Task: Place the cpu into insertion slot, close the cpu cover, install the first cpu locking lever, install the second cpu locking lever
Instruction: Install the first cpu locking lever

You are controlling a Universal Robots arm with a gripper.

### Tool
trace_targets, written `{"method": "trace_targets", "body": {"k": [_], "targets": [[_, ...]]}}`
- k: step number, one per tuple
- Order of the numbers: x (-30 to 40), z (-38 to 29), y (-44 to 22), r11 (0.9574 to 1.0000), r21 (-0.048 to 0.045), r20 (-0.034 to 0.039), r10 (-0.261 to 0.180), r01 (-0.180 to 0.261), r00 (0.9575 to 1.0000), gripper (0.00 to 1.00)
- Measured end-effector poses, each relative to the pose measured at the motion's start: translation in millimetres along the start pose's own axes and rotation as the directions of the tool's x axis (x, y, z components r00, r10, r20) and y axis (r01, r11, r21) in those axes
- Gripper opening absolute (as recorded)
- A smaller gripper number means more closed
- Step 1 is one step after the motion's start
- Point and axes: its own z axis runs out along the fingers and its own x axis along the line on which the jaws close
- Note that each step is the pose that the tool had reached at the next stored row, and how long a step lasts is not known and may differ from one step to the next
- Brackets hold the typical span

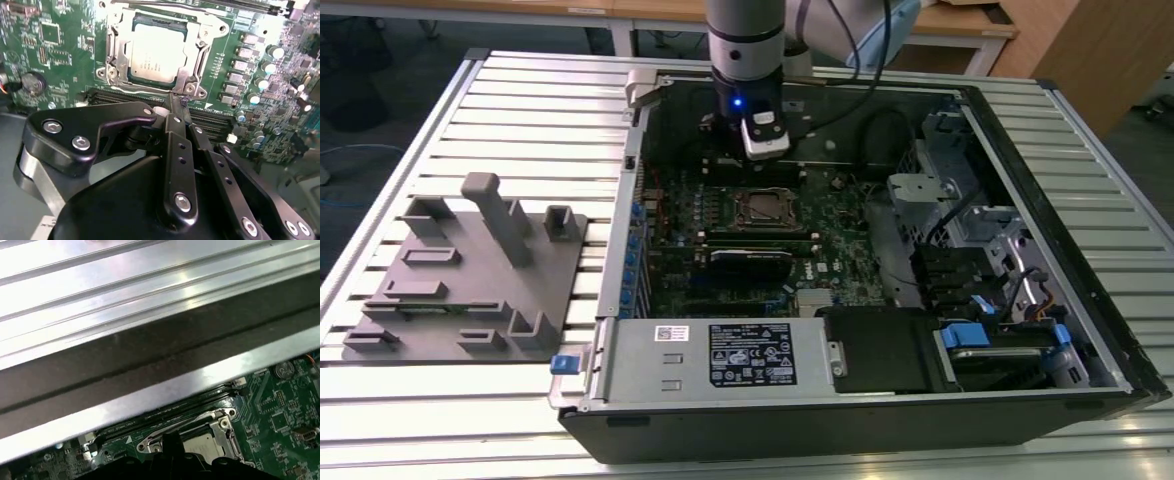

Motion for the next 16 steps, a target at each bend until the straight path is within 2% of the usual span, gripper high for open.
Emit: {"method": "trace_targets", "body": {"k": [2,3,4,6,7,9,11,16], "targets": [[0.0,0.4,0.0,0.9997,0.0018,-0.0007,-0.023,0.023,0.9997,0.10],[0.0,0.4,0.0,0.9995,0.0074,0.0003,-0.032,0.032,0.9995,0.10],[0.0,0.6,-0.1,0.9991,0.0160,0.0026,-0.039,0.039,0.9992,0.10],[0.0,0.8,-0.1,0.9978,0.0447,0.0106,-0.050,0.049,0.9987,0.10],[0.0,0.8,-0.1,0.9970,0.0557,0.0136,-0.054,0.053,0.9985,0.10],[-0.1,0.8,-0.2,0.9965,0.0576,0.0139,-0.061,0.060,0.9980,0.10],[-0.4,0.9,-0.1,0.9966,0.0540,0.0124,-0.064,0.063,0.9979,0.10],[-3.6,1.8,0.8,0.9965,0.0539,0.0117,-0.065,0.064,0.9978,0.10]]}}
